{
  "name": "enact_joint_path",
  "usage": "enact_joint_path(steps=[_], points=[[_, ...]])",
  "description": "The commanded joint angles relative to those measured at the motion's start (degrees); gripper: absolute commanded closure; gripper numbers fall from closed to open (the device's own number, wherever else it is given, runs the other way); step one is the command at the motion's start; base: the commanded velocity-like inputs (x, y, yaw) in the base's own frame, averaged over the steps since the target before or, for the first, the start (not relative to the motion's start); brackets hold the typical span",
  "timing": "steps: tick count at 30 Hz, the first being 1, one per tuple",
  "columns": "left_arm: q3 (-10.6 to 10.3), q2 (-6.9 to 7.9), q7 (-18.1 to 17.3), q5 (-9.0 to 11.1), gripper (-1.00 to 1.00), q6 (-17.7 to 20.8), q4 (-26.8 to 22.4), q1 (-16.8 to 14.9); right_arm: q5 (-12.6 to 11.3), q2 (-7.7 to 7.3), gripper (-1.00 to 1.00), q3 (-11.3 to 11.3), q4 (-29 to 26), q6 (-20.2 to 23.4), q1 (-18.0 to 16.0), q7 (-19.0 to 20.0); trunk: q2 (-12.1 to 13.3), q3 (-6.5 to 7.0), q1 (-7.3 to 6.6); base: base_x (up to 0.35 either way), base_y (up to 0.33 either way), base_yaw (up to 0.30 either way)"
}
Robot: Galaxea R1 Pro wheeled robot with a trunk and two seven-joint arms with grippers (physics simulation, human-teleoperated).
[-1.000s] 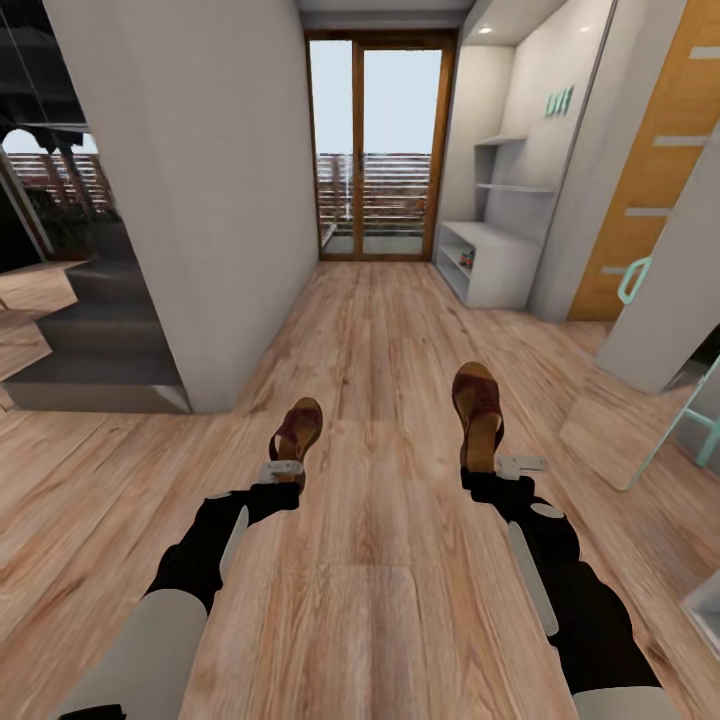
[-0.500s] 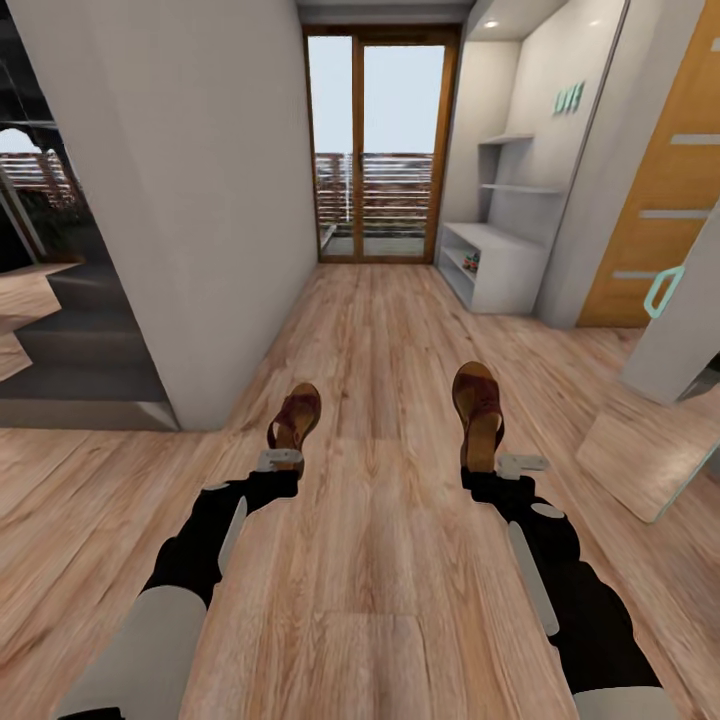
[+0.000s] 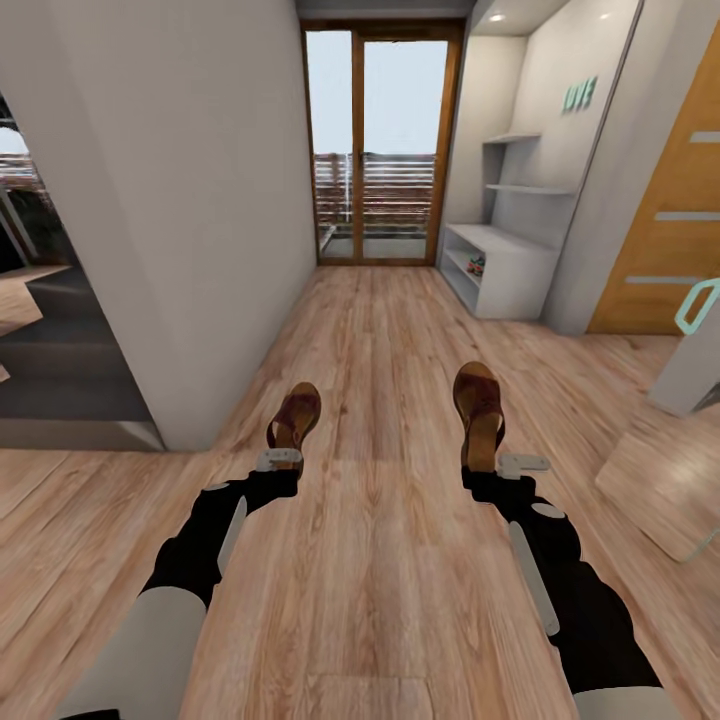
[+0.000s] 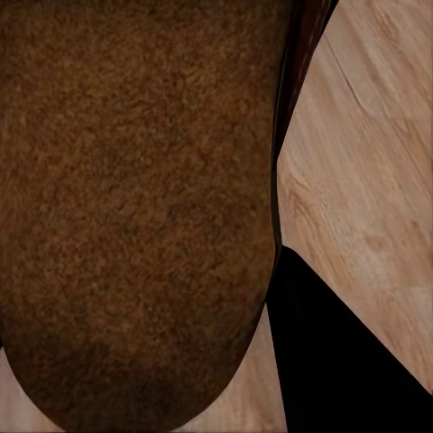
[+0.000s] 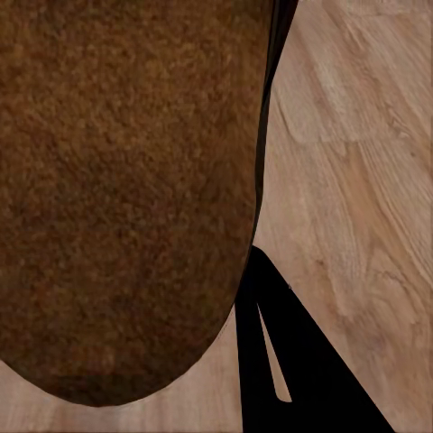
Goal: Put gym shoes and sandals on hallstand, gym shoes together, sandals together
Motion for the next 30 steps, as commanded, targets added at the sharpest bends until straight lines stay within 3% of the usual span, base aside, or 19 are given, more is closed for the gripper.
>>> enact_joint_path(steps=[1, 30], points=[[0.3, -0.09, -0.6, -0.7, 1.00, 0.2, -0.1, 0.0, -0.7, -0.03, 1.00, 0.1, -0.1, 0.3, 0.0, -0.5, 0.0, -0.06, 0.02, 0.347, 0.000, 0.000], [0.3, -0.09, -0.7, -0.7, 1.00, 0.2, -0.2, 0.0, -0.7, -0.03, 1.00, 0.2, 0.0, 0.3, 0.0, -0.5, 0.0, 0.30, 0.02, 0.347, 0.000, 0.000]])
